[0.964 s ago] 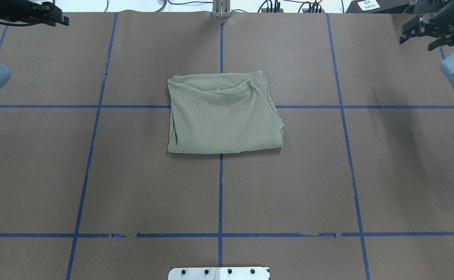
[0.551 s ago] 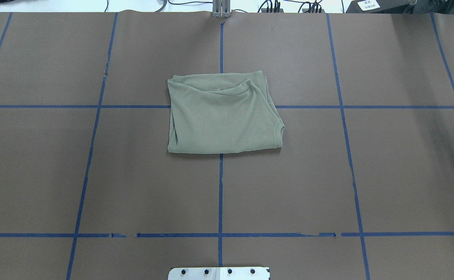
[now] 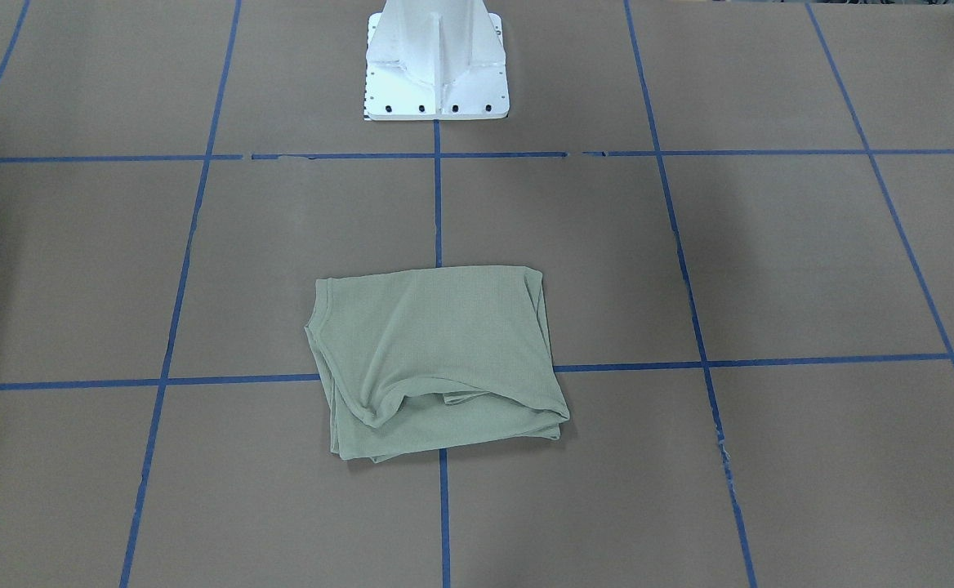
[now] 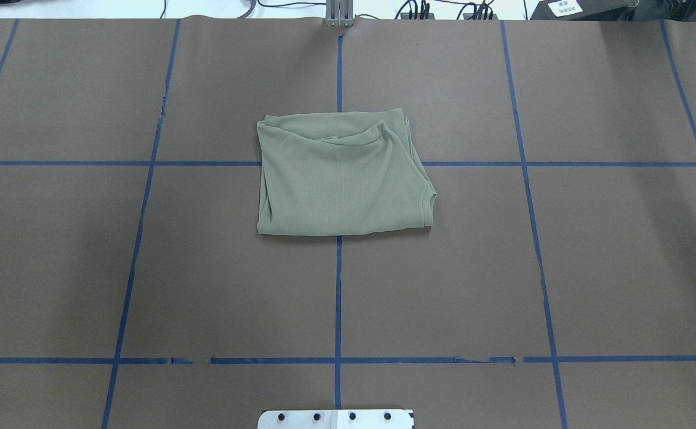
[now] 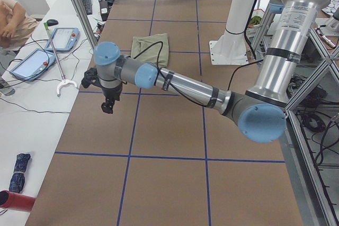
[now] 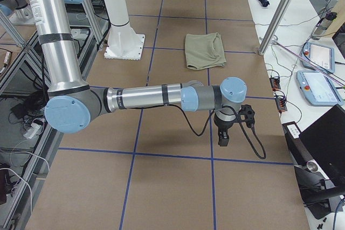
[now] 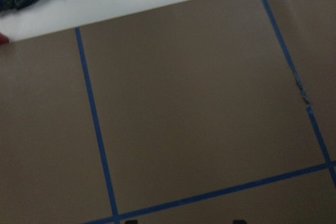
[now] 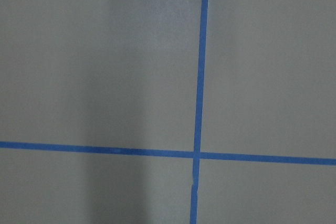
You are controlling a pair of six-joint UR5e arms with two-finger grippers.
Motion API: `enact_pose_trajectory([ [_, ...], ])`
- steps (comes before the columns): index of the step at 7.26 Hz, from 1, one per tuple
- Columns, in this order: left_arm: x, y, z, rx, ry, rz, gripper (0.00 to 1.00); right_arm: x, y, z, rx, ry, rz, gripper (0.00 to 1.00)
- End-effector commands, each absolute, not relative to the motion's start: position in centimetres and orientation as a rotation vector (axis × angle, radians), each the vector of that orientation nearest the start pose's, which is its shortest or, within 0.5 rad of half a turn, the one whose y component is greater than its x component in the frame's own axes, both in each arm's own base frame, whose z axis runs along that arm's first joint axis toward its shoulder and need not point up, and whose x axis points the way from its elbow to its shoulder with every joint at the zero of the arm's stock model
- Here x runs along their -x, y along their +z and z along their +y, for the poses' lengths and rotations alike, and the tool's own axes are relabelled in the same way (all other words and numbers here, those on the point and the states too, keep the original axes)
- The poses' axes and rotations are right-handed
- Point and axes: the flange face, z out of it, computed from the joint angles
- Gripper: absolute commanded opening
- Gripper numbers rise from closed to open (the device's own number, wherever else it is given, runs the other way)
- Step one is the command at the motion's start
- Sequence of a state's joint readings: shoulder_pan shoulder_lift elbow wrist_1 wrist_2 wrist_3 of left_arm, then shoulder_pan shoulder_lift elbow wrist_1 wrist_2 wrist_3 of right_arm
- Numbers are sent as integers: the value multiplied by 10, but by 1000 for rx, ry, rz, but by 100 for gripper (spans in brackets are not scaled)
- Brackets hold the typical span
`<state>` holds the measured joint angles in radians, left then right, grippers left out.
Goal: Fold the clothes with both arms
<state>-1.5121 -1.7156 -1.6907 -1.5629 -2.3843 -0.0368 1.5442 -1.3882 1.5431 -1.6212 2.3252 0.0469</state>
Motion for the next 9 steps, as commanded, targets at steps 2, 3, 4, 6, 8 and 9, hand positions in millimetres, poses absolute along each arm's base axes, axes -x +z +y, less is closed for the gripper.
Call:
enact_pose_trajectory([
  [2,26,561,-512,-262,164,890,100,-34,588,-565,-34,-23,-742,100],
  [3,26,580,-505,-232,153,876,100,-33,589,-563,-37,-12,-745,100],
  [4,26,586,-504,-221,148,874,100,-25,604,-555,-20,-20,-743,100],
  [6,27,585,-502,-222,147,873,100,1,602,-560,10,-18,-741,100],
  [8,31,585,-501,-224,139,870,100,8,594,-555,8,-24,-750,100],
  [9,30,591,-501,-212,135,872,100,9,598,-549,18,-23,-767,100],
])
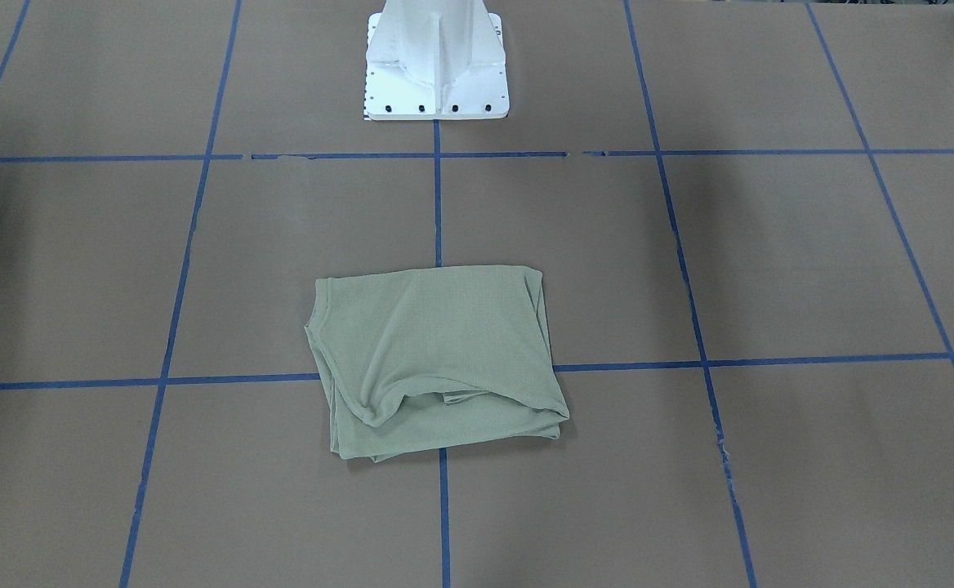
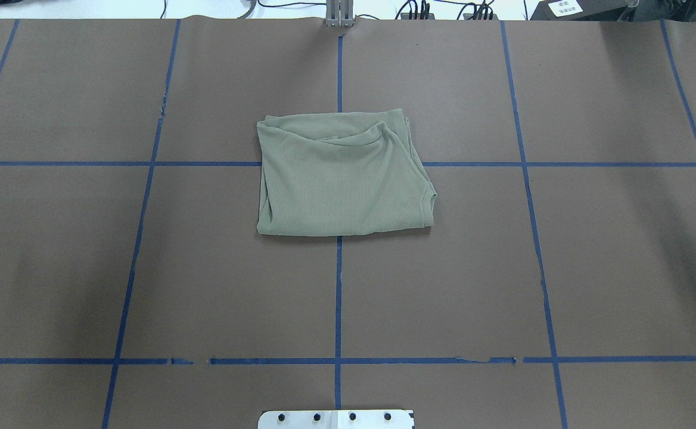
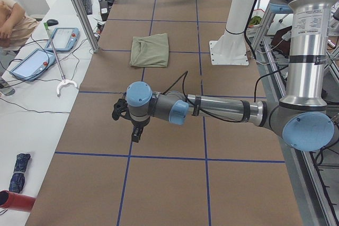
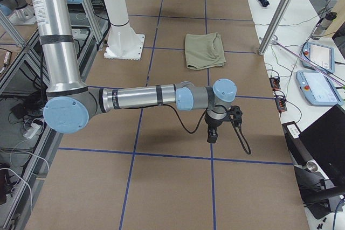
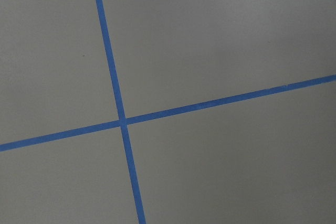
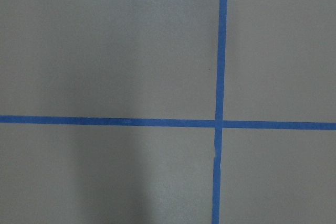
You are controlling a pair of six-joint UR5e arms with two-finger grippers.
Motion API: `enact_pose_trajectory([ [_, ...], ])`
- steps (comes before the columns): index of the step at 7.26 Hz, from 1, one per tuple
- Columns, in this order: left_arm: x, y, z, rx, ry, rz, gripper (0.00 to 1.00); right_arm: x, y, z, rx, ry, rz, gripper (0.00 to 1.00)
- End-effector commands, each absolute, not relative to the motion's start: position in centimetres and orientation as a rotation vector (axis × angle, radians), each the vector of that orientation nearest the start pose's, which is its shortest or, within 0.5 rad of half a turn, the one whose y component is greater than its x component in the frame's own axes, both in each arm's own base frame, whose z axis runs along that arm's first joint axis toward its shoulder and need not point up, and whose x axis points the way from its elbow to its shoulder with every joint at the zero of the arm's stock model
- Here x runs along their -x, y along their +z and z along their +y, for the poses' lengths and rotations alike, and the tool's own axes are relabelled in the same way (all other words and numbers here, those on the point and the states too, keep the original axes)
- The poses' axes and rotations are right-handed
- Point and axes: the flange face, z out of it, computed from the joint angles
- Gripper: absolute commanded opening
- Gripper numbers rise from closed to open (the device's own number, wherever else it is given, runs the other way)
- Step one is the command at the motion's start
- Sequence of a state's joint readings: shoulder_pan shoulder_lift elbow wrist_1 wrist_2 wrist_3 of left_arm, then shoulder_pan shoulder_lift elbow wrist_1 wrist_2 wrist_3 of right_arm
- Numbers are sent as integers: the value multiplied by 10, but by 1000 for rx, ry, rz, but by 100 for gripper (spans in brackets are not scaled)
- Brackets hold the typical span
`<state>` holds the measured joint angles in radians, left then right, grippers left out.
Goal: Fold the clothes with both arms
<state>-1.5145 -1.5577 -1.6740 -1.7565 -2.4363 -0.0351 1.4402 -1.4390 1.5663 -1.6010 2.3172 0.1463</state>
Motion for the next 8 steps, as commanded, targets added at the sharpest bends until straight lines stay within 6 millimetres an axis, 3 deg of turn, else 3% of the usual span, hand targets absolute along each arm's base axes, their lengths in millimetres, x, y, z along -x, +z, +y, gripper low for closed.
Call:
enact_pose_trajectory([
  [1,31,583,-500,-226,138,872,100,12,587,-550,9,-32,-820,100],
  [5,29,590,-501,-210,134,868,100,10,596,-542,25,-24,-820,100],
  [8,32,603,-488,-190,123,867,100,9,596,-541,23,-23,-812,100],
])
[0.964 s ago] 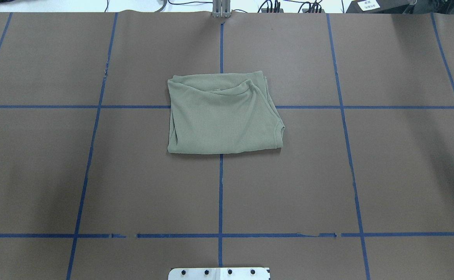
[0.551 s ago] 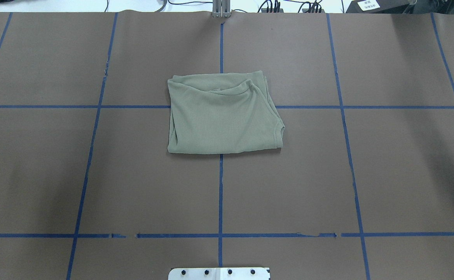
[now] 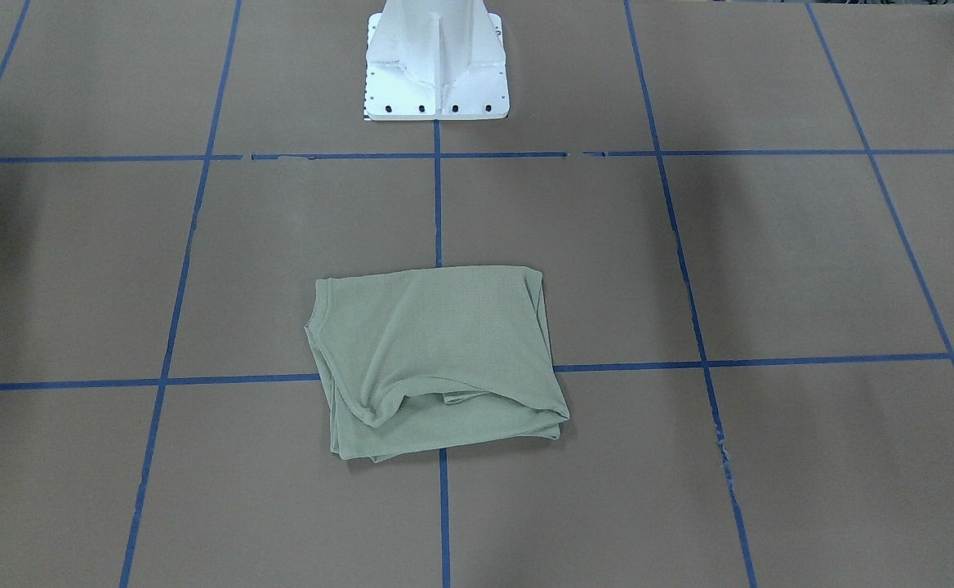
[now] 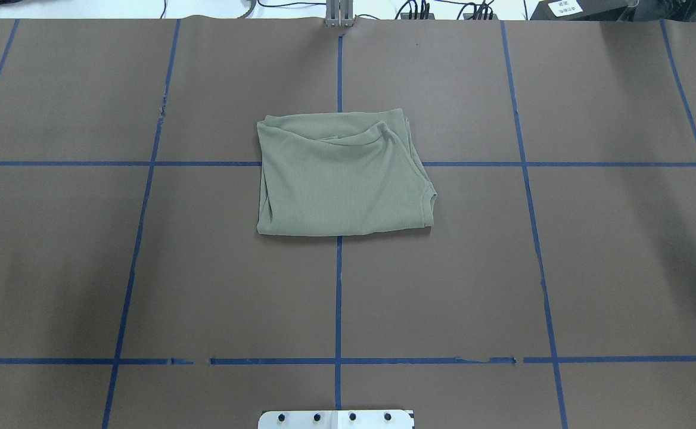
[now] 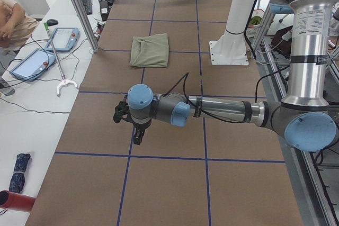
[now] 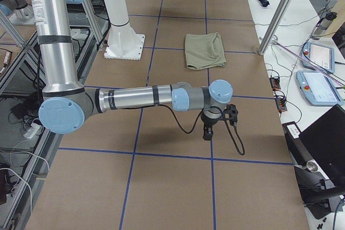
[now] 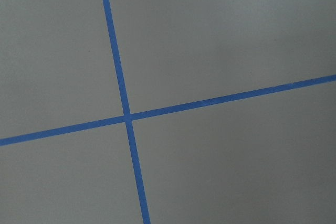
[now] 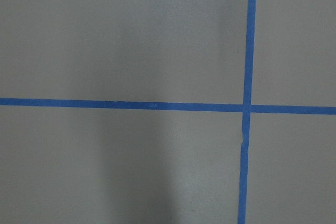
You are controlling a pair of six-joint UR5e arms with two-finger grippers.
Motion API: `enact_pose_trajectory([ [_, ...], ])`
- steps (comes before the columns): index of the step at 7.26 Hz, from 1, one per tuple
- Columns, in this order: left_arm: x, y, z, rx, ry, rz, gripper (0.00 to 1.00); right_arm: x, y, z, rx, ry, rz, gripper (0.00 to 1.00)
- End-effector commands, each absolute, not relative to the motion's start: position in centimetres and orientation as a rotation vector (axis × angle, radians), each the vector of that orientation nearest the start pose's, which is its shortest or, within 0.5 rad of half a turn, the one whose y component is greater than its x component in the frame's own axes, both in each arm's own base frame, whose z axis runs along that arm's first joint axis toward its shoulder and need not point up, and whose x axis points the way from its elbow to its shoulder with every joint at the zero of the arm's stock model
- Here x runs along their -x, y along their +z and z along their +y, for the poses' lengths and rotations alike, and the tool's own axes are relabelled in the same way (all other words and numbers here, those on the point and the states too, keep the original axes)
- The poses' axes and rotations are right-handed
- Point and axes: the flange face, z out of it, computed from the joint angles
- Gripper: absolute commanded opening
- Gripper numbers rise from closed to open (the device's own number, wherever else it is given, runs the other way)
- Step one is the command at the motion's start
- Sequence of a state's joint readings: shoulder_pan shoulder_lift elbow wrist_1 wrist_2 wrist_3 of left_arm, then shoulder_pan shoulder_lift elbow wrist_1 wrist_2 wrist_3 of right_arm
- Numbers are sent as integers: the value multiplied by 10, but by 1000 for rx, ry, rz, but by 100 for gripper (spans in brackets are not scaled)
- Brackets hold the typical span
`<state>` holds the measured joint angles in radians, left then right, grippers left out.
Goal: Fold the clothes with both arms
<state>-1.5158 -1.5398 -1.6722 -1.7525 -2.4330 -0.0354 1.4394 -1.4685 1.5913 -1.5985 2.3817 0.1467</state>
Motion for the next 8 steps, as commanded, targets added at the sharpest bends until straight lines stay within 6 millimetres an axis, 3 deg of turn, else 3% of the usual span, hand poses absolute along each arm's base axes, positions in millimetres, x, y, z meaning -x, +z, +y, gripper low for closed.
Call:
enact_pose_trajectory([
  [1,31,603,-488,-189,122,857,100,9,597,-541,23,-23,-811,100],
  [3,40,612,-491,-197,106,729,100,9,597,-541,23,-25,-811,100],
  [8,40,602,-494,-217,115,730,100,7,590,-530,8,-27,-817,100],
])
